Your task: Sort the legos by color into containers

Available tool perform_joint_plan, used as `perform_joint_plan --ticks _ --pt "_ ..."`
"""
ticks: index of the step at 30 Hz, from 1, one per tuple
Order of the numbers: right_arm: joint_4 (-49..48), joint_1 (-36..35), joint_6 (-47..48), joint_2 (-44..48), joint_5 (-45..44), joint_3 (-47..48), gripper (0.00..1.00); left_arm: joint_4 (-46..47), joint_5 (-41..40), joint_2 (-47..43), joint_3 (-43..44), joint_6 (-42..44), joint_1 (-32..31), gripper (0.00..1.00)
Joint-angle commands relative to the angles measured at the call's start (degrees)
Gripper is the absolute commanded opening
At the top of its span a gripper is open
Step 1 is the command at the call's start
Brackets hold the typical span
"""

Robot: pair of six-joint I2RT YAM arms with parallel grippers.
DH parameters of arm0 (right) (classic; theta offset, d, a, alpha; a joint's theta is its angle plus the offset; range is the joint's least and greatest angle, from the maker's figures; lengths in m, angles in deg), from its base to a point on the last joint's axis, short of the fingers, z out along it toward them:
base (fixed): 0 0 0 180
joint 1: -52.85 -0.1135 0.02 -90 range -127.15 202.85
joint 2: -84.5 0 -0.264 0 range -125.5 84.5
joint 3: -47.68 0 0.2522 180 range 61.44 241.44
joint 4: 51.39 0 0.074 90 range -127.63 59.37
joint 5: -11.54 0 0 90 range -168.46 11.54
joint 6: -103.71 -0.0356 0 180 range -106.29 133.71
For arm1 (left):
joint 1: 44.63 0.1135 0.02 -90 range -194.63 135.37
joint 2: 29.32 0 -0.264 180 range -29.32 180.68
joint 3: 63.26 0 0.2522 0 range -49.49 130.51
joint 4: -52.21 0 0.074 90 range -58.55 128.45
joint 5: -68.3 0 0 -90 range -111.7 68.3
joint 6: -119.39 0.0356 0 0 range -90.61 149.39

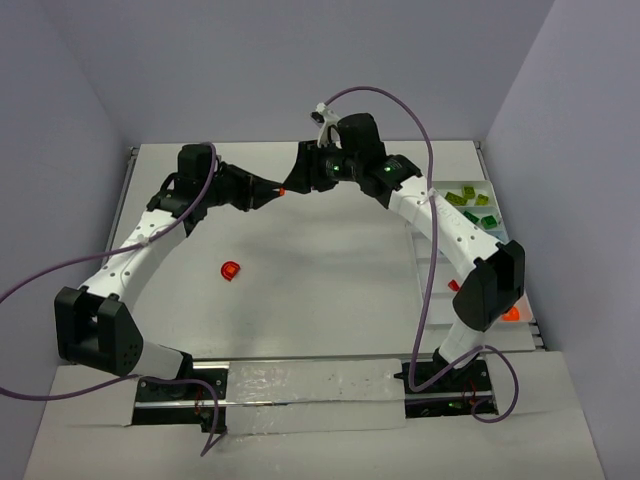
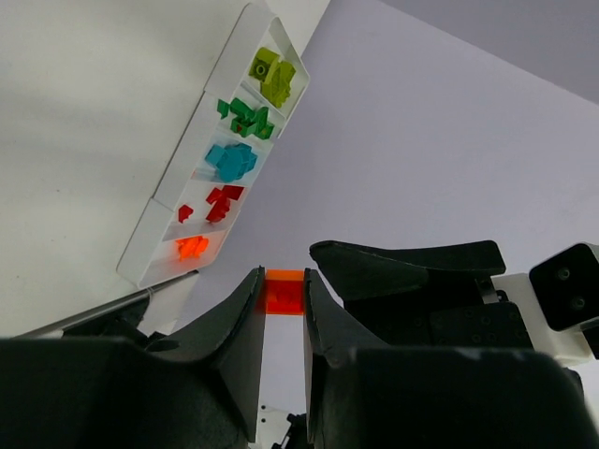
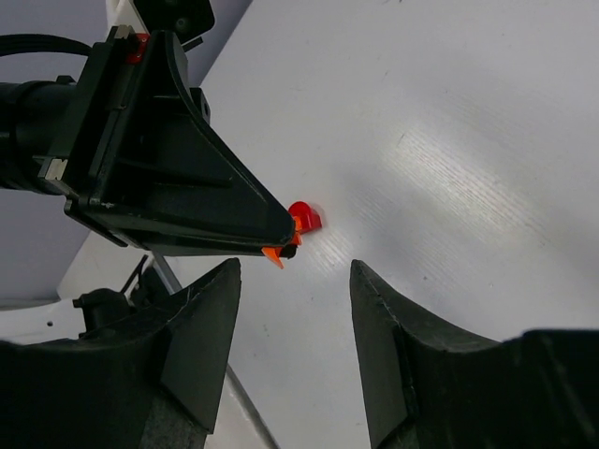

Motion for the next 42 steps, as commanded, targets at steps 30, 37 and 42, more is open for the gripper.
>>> perform_joint_plan --ticks 30,37,42 --pt "-3.6 -2.7 1.2 0.2 -0.6 -2.3 0.36 10.4 7.9 -2.1 -4.5 -14.6 -0.5 0.0" --pt "-2.4 -2.2 1.6 -0.8 -1.4 0.2 0.36 10.5 8.3 -2.9 -6.8 -14.4 -0.8 0.0" --pt "-2.2 -2.1 2.2 -0.8 -1.6 0.5 0.34 10.2 8.2 -3.0 -7.0 -13.7 -1.1 0.0"
